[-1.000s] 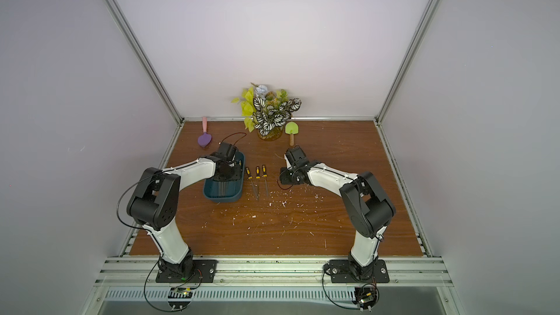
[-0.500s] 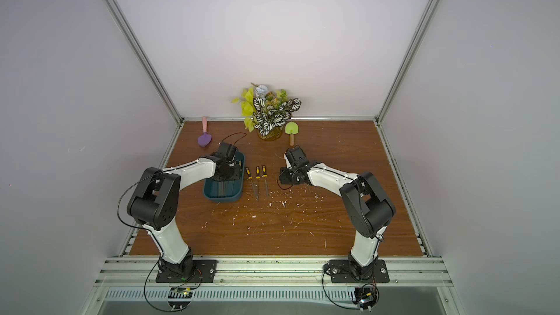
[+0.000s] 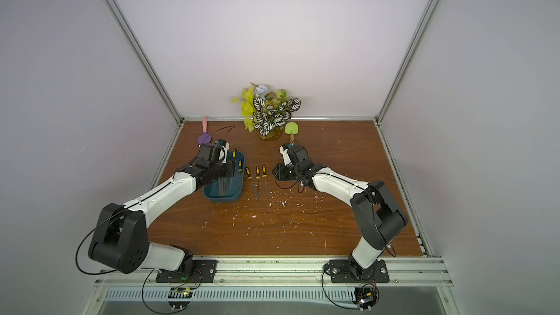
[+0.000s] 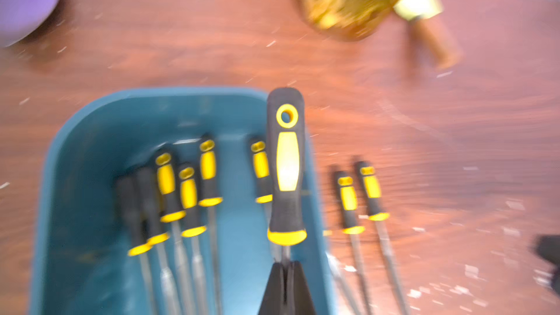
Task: Take the file tool out of the storage box
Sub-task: Pick up the file tool from the storage box.
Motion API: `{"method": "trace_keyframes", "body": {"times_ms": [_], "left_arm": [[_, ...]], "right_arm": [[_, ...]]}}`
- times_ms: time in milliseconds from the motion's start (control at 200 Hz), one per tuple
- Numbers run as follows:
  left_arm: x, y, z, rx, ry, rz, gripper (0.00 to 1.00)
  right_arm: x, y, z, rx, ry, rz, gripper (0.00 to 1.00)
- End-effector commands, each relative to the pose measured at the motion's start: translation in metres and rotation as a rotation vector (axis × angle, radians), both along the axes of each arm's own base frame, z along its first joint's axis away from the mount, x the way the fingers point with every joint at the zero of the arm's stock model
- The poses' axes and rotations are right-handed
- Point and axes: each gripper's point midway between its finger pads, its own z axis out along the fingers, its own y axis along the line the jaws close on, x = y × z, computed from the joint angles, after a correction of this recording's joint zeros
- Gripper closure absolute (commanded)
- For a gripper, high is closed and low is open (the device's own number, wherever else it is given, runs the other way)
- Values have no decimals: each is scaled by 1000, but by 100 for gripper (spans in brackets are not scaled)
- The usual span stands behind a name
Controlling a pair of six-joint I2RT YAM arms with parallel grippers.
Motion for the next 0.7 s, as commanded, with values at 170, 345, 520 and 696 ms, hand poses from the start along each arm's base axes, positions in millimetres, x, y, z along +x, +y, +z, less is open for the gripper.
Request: {"method": "trace_keyframes", "body": {"times_ms": [170, 345, 520, 696], "left_arm": [[-10, -42, 46, -350, -144, -233, 100], [-13, -48, 54, -377, -146, -278, 100], [-25, -57, 57, -417, -146, -343, 100], [-48, -76, 81, -587, -174, -501, 100]], "right_arm": [[-13, 52, 101, 339, -184, 209, 54], [-6, 60, 103, 368, -157, 213, 54], [5, 69, 104, 373, -137, 199, 54], [7, 72, 119, 476, -155, 262, 54]]}}
